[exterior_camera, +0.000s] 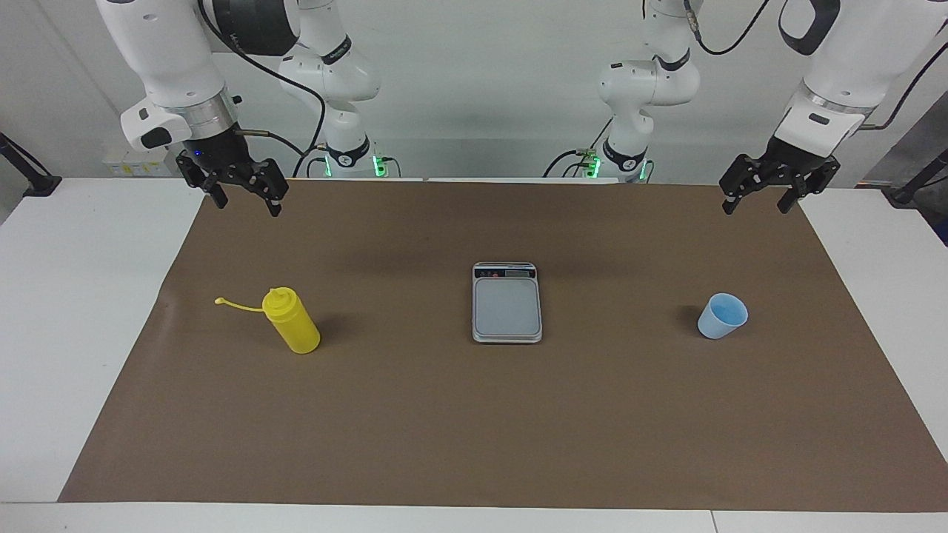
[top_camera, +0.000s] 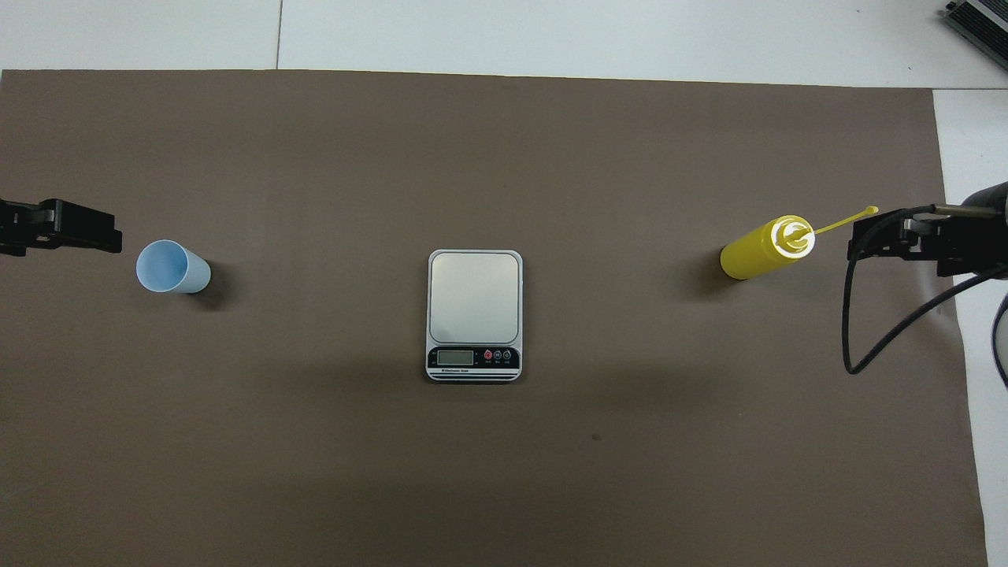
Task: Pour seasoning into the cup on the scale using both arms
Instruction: 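Move the left gripper toward the light blue cup, then grasp the light blue cup with the left gripper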
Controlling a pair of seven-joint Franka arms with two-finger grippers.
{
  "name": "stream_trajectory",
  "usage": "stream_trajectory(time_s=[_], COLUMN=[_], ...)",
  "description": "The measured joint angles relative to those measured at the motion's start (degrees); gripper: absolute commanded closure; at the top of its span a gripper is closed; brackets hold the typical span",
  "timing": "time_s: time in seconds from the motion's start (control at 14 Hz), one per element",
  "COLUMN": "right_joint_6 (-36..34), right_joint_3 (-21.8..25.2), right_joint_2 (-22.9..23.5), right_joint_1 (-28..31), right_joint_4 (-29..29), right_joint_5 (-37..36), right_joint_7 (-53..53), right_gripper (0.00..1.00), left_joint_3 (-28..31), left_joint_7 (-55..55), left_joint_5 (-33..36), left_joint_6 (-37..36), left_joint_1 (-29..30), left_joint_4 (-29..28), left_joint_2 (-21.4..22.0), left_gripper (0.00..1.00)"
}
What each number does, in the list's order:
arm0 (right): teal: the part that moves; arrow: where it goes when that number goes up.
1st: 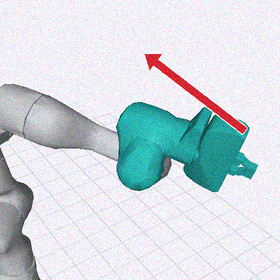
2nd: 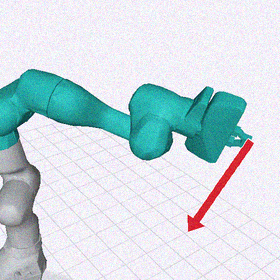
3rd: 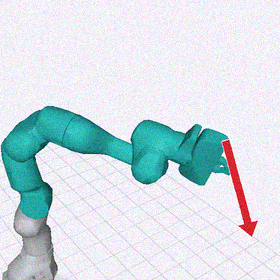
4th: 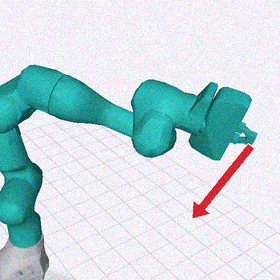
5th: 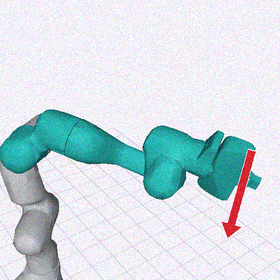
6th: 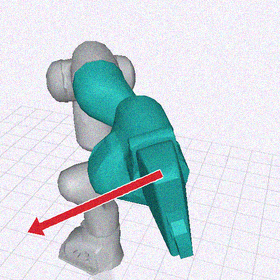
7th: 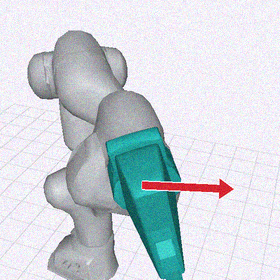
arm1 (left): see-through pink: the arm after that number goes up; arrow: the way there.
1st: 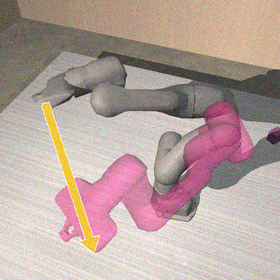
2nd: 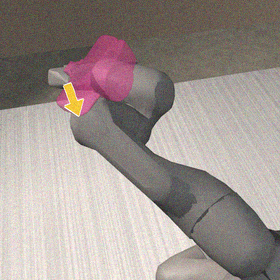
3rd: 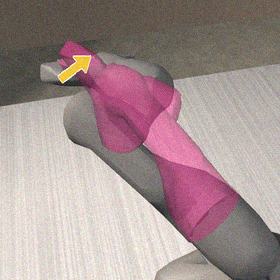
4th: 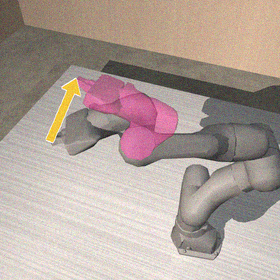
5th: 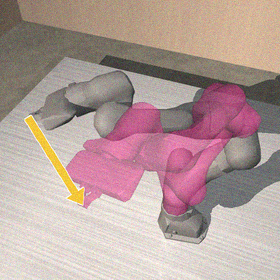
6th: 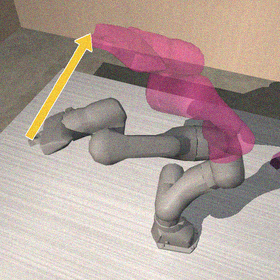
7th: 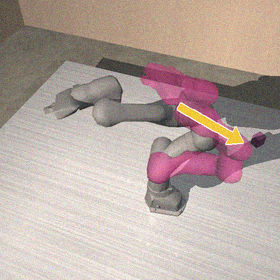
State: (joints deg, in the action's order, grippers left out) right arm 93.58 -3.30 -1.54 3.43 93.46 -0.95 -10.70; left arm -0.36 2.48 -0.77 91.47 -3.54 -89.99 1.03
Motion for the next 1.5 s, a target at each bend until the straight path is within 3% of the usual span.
stream_trajectory(time_s=[0.43,0.93,1.14,1.5], right_joint_6=[-0.03,-0.05,-0.05,-0.07], right_joint_3=[0.0,0.02,0.03,0.07], right_joint_2=[0.0,0.0,0.0,0.0], right_joint_1=[0.0,0.02,0.02,0.09], right_joint_4=[0.05,0.06,0.06,0.06], right_joint_5=[0.0,0.0,0.0,0.0], right_joint_7=[0.0,0.0,0.0,0.0], right_gripper=[0.0,0.0,0.0,0.0], left_joint_3=[0.38,1.0,1.09,0.92], left_joint_7=[-0.02,-1.3,-3.61,-4.19], left_joint_5=[0.06,0.07,0.07,0.07], left_joint_6=[1.25,16.72,21.96,27.96], left_joint_1=[0.4,3.24,4.72,4.82], left_joint_4=[-2.22,-16.92,-19.89,-20.08], left_joint_2=[0.86,3.34,1.43,-3.55], left_gripper=[0.0,0.0,0.0,0.0])
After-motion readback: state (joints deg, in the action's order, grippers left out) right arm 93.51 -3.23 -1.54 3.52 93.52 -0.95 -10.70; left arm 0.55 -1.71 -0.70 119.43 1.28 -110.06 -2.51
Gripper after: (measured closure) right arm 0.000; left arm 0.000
